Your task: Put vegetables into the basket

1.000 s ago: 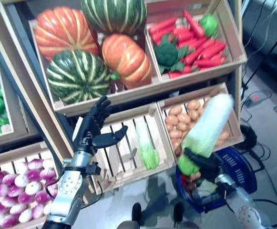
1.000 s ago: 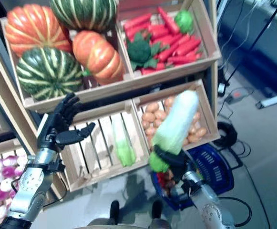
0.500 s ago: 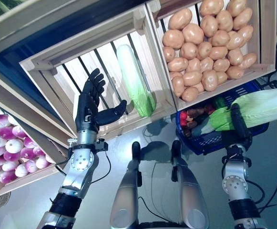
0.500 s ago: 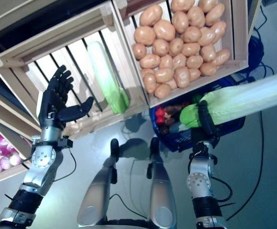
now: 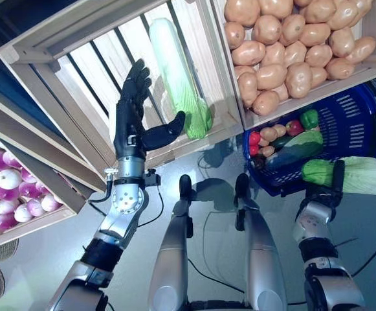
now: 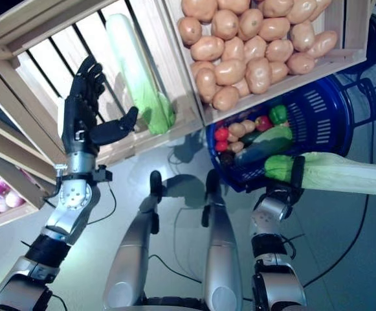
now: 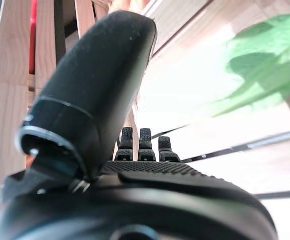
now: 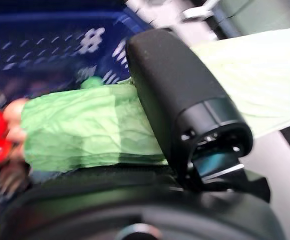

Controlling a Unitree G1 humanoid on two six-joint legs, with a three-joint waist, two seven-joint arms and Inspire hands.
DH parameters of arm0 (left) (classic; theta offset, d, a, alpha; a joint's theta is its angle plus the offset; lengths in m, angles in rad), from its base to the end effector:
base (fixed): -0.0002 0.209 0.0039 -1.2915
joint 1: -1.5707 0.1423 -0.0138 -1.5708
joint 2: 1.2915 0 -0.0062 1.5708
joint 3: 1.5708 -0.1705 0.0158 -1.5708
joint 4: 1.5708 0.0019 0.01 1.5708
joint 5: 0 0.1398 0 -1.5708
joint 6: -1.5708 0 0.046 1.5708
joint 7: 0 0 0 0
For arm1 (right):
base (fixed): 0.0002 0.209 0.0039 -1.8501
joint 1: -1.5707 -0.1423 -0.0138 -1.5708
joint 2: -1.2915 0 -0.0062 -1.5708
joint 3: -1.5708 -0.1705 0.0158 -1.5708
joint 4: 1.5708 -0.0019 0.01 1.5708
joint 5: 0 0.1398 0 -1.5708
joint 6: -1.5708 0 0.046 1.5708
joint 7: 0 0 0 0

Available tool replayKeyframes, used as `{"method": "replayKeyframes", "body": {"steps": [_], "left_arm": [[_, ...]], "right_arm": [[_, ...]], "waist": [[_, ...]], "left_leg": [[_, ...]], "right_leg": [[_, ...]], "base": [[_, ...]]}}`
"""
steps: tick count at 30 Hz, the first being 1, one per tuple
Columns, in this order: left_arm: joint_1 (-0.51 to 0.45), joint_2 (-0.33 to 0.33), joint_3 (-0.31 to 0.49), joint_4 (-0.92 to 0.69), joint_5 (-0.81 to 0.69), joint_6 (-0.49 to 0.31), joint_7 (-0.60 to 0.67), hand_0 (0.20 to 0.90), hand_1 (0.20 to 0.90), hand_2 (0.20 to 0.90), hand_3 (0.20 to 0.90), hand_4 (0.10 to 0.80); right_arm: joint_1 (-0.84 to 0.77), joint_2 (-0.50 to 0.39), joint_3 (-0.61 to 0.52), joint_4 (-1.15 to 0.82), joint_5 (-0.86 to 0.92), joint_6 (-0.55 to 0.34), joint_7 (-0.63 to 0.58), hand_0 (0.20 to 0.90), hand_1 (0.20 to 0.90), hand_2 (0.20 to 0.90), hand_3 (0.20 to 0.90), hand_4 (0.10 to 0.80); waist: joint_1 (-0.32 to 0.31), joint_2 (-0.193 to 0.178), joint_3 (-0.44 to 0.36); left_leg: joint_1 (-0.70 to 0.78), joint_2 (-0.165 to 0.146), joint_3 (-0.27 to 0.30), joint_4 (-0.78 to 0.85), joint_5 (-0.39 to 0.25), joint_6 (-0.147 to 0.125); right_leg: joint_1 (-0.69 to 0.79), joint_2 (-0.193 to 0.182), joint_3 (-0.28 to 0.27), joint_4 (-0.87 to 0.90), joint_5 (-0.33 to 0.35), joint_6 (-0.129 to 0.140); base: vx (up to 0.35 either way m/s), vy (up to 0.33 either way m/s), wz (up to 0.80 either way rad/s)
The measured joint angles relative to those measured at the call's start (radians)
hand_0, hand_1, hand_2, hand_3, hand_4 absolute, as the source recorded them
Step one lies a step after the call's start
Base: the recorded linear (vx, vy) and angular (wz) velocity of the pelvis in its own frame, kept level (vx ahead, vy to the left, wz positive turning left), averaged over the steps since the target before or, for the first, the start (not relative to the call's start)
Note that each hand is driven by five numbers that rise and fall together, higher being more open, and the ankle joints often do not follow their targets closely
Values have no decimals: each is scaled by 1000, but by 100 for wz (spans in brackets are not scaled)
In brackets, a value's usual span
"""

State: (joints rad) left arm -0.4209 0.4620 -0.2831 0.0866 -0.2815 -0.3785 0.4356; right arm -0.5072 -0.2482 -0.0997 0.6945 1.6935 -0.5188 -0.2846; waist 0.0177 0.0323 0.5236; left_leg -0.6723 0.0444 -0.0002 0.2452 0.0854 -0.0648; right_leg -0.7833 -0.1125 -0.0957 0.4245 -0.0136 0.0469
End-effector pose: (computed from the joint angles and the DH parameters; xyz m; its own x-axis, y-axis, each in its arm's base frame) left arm 0.2604 0.1560 0.1469 0.8078 0.0514 0.5872 -0.0823 0.9963 0.0260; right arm 0.2793 -0.2270 0.0638 0.7233 -0.5792 -0.3760 0.3934 -0.1019 0.9137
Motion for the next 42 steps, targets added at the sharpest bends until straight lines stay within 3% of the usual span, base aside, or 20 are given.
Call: {"method": "replayKeyframes", "body": {"steps": [6,13,14,15,16,22,27,31,33,36,39,42], "left_arm": [[-77,1,-29,19,43,0,9,900,900,900,900,800],[-135,27,-35,33,45,0,16,900,900,900,900,800],[-135,28,-35,33,46,0,16,900,900,900,900,800],[-135,28,-35,33,51,0,16,900,900,900,900,800],[-134,32,-35,33,68,0,16,900,900,900,900,800],[-129,93,-22,28,70,14,-58,900,900,900,900,800],[-129,193,-27,-15,168,110,-139,900,900,900,900,800],[-147,372,-53,-48,369,212,-176,900,900,900,900,800],[-158,410,-59,-43,425,262,-177,900,900,900,900,800],[-215,499,-126,-7,648,326,-174,900,900,900,900,800],[-292,590,-215,-3,857,343,-167,900,900,900,900,800],[-386,623,-277,0,952,330,-145,900,900,900,900,800]], "right_arm": [[-157,-51,39,154,-27,148,-34,300,300,300,300,400],[-306,-136,71,324,-207,307,-91,300,300,300,300,400],[-307,-142,71,324,-225,318,-98,512,512,512,512,541],[-309,-145,72,324,-238,323,-107,512,512,512,512,541],[-311,-157,71,331,-246,342,-130,900,900,900,900,800],[-291,-177,39,384,-246,388,-218,900,900,900,900,800],[-269,-188,24,401,-242,393,-250,900,900,900,900,800],[-257,-225,-2,404,-241,421,-249,900,900,900,900,800],[-253,-241,-9,406,-241,430,-247,900,900,900,900,800],[-254,-262,-9,428,-241,436,-244,900,900,900,900,800],[-253,-277,-9,440,-241,449,-229,900,900,900,900,800],[-244,-280,-8,440,-242,451,-195,900,900,900,900,800]], "waist": [[25,5,1],[62,6,1],[63,6,1],[63,6,1],[64,6,1],[67,6,1],[58,6,1],[58,7,1],[60,8,1],[60,9,1],[61,9,1],[55,10,1]], "left_leg": [[-48,-9,-22,11,9,-7],[-95,-15,-45,31,8,-10],[-101,-16,-49,34,8,-10],[-104,-17,-50,34,8,-10],[-109,-19,-50,35,8,-10],[-113,-25,-50,36,7,-7],[-114,-26,-48,37,6,-6],[-112,-26,-44,38,5,-5],[-111,-27,-42,39,5,-5],[-111,-27,-42,40,5,-5],[-111,-28,-42,41,5,-5],[-111,-28,-41,43,4,-5]], "right_leg": [[-47,-10,-16,33,-15,-4],[-83,-17,-29,52,-19,-7],[-85,-18,-32,52,-20,-7],[-87,-19,-32,52,-20,-6],[-92,-20,-32,53,-20,-6],[-95,-26,-30,53,-21,-1],[-96,-27,-28,51,-20,0],[-96,-27,-25,52,-19,1],[-96,-27,-25,52,-19,1],[-95,-28,-23,53,-19,1],[-96,-29,-23,55,-18,1],[-96,-31,-23,58,-19,1]], "base": [[6,-32,12],[16,-20,9],[16,-4,11],[16,1,7],[36,-1,3],[17,2,1],[19,57,-1],[5,57,-2],[1,43,-1],[0,37,1],[-1,11,0],[0,0,0]]}}
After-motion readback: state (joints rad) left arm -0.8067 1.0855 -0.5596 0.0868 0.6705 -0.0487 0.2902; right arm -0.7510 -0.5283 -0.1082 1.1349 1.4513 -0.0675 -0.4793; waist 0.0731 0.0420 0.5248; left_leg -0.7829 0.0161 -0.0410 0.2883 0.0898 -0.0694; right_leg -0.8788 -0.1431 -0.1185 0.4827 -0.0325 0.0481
